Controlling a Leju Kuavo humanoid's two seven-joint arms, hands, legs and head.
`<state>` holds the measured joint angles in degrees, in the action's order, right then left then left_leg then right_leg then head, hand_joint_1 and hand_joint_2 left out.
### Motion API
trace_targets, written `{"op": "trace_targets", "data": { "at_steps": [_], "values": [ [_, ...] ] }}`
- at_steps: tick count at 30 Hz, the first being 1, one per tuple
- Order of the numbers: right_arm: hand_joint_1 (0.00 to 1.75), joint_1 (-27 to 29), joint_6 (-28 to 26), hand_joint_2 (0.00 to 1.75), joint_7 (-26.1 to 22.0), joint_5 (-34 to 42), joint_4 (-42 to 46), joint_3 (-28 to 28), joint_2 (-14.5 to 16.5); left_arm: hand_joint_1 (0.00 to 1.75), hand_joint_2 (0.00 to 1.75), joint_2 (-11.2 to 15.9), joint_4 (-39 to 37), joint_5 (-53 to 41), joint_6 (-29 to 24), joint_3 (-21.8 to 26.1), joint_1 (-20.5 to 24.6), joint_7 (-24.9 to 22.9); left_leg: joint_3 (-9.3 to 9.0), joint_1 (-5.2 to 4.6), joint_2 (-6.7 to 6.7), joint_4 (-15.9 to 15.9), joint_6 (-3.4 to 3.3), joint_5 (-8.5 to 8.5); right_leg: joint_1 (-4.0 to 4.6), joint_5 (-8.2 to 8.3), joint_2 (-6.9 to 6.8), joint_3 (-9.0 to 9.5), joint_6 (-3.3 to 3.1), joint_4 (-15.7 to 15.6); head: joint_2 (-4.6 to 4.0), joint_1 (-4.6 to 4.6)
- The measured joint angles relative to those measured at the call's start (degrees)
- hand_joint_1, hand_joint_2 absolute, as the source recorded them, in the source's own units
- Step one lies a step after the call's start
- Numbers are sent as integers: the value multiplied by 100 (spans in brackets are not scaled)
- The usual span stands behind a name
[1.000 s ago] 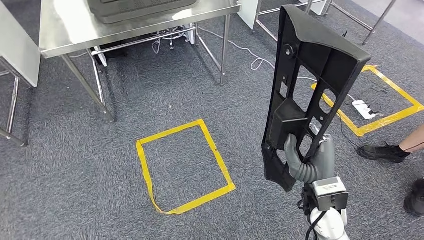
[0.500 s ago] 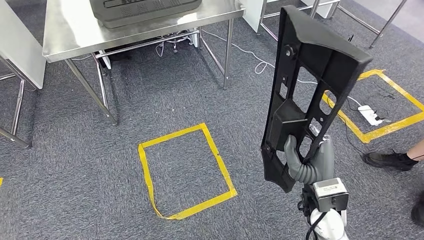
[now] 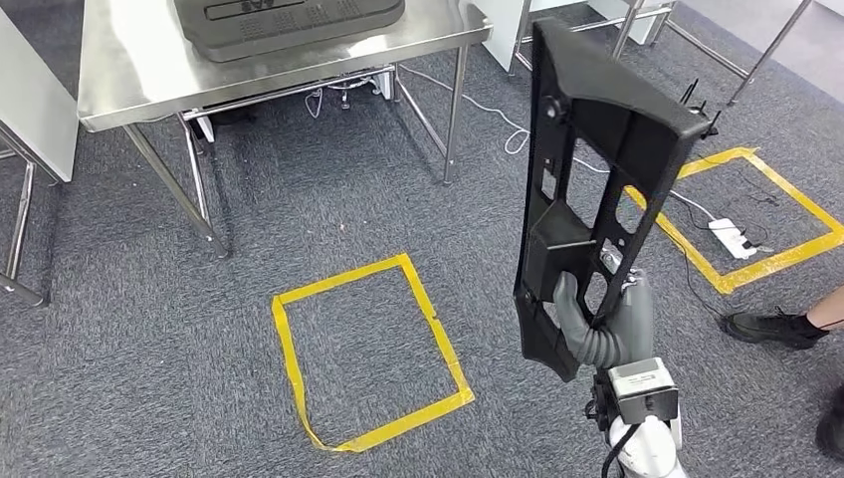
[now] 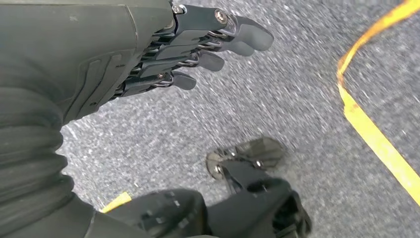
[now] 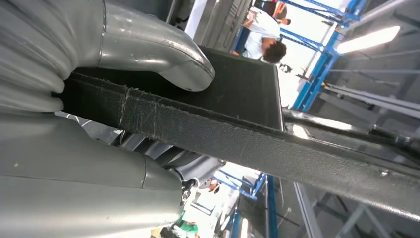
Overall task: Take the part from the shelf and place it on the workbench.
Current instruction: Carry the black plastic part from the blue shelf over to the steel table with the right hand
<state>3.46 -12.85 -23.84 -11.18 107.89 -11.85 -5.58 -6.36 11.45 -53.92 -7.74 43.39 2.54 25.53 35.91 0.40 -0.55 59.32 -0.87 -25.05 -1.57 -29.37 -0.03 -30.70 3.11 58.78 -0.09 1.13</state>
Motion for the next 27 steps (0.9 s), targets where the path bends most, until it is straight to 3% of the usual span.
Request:
{"op": "trace_targets", "data": {
  "at_steps": [2,4,5,6,7,9,11,14,16,18,20,21,22,24,25,27],
  "values": [
    [175,-1,0,175,-3,-2,6,-11,1,0,175,1,2,-4,-1,2,0,0,-44,9,-4,-39,-81,-12,8,-192,-2,-293,-29,508,0,-9],
    [175,11,0,175,-5,-1,7,-16,1,0,175,2,2,-5,-1,5,5,0,-61,-8,-11,-40,-137,-47,29,-391,0,-779,-69,1266,0,-13],
    [175,20,0,175,-5,-1,5,-17,1,0,175,2,2,-5,-2,7,5,0,-77,-16,-18,-39,-151,-67,34,-399,0,-970,-61,1497,0,-12],
    [175,26,0,175,-5,-1,5,-18,1,0,175,2,2,-5,-2,8,4,0,-102,-22,-27,-39,-157,-89,37,-313,0,-1053,-30,1507,0,-13],
    [175,28,-1,175,-5,-1,5,-19,1,0,175,0,1,-5,-2,8,2,0,-138,-24,-38,-39,-154,-115,38,-146,0,-1021,14,1301,0,-13],
    [175,26,-3,175,-5,-1,7,-19,2,0,175,-5,0,-5,-2,9,2,2,-217,-39,-59,-33,-124,-176,48,254,-1,-744,73,535,0,-20],
    [175,25,-5,175,-4,-1,8,-22,7,0,175,-7,0,-4,-2,12,4,10,-261,-67,-74,-29,-77,-236,67,452,-1,-522,29,46,0,-19],
    [175,25,-7,175,-5,-2,9,-23,16,0,175,-2,3,-4,-3,17,5,26,-290,-68,-66,-33,-4,-288,53,459,-1,-451,-86,-37,0,-13],
    [175,22,-10,175,-5,-3,10,-21,24,0,175,1,7,-5,-5,17,5,37,-216,-52,-48,204,63,-422,-3,439,-9,-378,-174,-69,0,-2],
    [175,21,-15,175,-5,-2,9,-19,34,0,175,0,7,-5,-7,17,0,39,114,-20,-36,879,126,-716,-17,396,-17,-300,-252,-77,0,9],
    [175,23,-18,175,-5,-1,7,-19,46,0,175,-2,5,-7,-7,17,-7,39,508,24,-31,1519,179,-891,-19,350,-16,-240,-273,-76,0,9],
    [175,25,-19,175,-5,-1,7,-20,51,0,175,-1,5,-7,-7,18,-11,39,593,47,-28,1581,201,-822,-26,324,-9,-208,-264,-75,0,11],
    [175,26,-19,175,-5,-1,6,-20,55,0,175,2,4,-8,-9,19,-13,39,561,71,-22,1414,220,-643,-39,294,0,-169,-240,-72,0,12],
    [175,25,-22,175,-5,-1,6,-19,57,0,175,6,3,-10,-12,20,-15,39,268,118,8,690,261,-192,-51,219,14,-92,-166,-64,0,23],
    [175,23,-27,175,-5,0,6,-19,57,0,175,4,1,-11,-13,20,-13,41,124,124,17,367,263,-66,-43,180,19,-75,-121,-56,0,37],
    [175,19,-36,175,-5,1,6,-19,58,0,175,-1,-2,-11,-13,20,-8,44,9,105,17,99,220,-40,-14,139,22,-54,-43,-69,0,51]
  ]
}}
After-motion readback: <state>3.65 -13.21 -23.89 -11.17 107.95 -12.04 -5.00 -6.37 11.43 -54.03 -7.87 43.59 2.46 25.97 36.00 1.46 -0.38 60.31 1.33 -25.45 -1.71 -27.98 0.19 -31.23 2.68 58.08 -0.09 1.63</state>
